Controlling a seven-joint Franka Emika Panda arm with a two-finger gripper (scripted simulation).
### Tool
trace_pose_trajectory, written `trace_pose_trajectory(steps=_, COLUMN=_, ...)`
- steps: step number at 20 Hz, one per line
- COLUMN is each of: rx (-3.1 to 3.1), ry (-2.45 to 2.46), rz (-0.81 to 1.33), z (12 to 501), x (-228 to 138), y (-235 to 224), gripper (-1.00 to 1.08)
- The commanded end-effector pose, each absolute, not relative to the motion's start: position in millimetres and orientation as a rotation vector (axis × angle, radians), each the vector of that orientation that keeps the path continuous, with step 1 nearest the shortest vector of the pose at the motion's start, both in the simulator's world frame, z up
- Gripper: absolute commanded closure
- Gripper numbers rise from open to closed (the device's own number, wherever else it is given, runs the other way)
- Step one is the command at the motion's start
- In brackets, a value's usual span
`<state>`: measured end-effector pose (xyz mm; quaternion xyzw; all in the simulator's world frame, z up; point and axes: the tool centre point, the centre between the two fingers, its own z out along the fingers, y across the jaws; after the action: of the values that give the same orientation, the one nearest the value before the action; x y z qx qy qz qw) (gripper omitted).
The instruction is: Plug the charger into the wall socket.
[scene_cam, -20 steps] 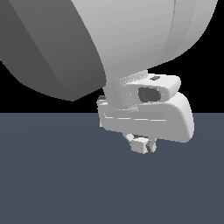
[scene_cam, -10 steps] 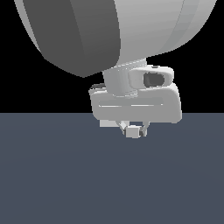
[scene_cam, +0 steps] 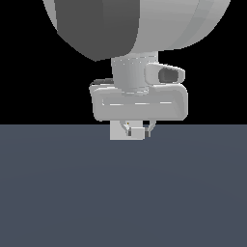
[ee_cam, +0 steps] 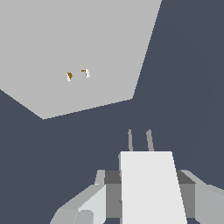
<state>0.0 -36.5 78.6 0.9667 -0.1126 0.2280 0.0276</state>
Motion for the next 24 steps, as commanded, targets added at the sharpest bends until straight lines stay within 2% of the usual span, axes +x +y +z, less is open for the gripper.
trace_pose_trajectory(steps=1, rx=3.005, ry=-0.263, rz=0.709, z=84, x=3, y=-32, gripper=1.08)
trace_pose_trajectory(steps=24, rx=3.068, ry=0.051, rz=0.707, z=100, x=9, y=-12, gripper=1.08)
